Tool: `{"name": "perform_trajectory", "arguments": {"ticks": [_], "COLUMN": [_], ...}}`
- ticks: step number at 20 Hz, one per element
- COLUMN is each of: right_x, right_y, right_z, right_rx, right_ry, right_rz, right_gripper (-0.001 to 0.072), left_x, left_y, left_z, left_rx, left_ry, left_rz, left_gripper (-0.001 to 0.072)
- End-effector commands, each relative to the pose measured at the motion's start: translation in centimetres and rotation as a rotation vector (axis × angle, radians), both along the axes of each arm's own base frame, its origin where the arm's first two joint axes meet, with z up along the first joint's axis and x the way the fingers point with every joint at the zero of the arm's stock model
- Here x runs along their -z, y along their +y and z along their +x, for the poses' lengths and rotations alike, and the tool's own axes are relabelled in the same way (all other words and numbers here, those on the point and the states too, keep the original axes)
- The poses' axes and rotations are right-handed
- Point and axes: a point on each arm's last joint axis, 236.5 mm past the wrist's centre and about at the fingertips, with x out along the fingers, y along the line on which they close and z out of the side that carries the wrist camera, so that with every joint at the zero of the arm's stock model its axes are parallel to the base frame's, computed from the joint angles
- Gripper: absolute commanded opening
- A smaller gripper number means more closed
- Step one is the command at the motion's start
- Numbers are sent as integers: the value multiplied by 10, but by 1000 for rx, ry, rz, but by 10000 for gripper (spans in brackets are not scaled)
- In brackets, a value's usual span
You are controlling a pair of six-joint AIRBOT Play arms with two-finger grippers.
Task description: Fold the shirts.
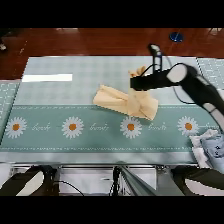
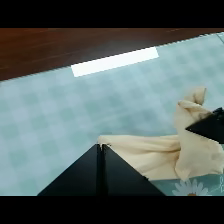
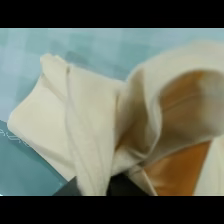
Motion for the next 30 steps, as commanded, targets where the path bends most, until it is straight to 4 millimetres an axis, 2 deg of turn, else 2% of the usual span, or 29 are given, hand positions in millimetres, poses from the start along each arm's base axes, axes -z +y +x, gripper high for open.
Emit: {"name": "perform_trajectory", "arguments": {"ticks": [1,2,3,4,5,7,9,10,11,12,13,15,16,17,18,19,20,21,23,26,30], "right_x": [37,42,44,42,37,17,-21,-39,-55,-62,-63,-52,-45,-33,-16,1,15,23,38,72,92], "right_y": [61,73,83,91,95,92,67,46,14,-25,-76,-194,-243,-274,-286,-279,-260,-239,-209,-182,-144], "right_z": [12,13,14,14,14,16,24,26,25,20,9,-25,-45,-61,-73,-76,-73,-67,-57,-62,-53], "right_rx": [27,47,68,82,85,86,96,90,79,76,94,215,283,333,368,392,418,440,483,482,441], "right_ry": [-14,-8,-2,-1,-12,-42,-106,-143,-173,-182,-155,-10,78,155,219,250,261,251,233,325,399], "right_rz": [90,125,161,189,204,222,225,194,126,26,-113,-414,-521,-557,-505,-372,-207,-35,181,336,481], "right_gripper": [34,61,177,380,537,547,545,537,537,537,537,536,521,521,523,546,600,600,600,600,598], "left_x": [18,26,37,51,68,103,137,152,162,170,174,178,180,181,183,184,185,185,185,185,185], "left_y": [9,8,8,8,8,8,9,9,10,11,12,15,16,16,16,16,16,16,16,16,16], "left_z": [-40,-43,-43,-43,-43,-41,-39,-39,-38,-35,-29,-20,-17,-15,-14,-14,-13,-13,-13,-13,-13], "left_rx": [13,17,16,16,18,21,8,15,21,16,0,-19,-23,-25,-25,-25,-25,-25,-25,-25,-25], "left_ry": [101,123,147,182,229,313,384,407,415,415,408,398,399,402,408,412,415,415,415,415,415], "left_rz": [57,55,49,42,35,20,-3,0,5,5,-3,-11,-13,-14,-15,-16,-16,-16,-16,-16,-16], "left_gripper": [23,23,23,23,24,23,24,24,24,24,25,26,26,26,27,26,27,26,26,26,26]}}
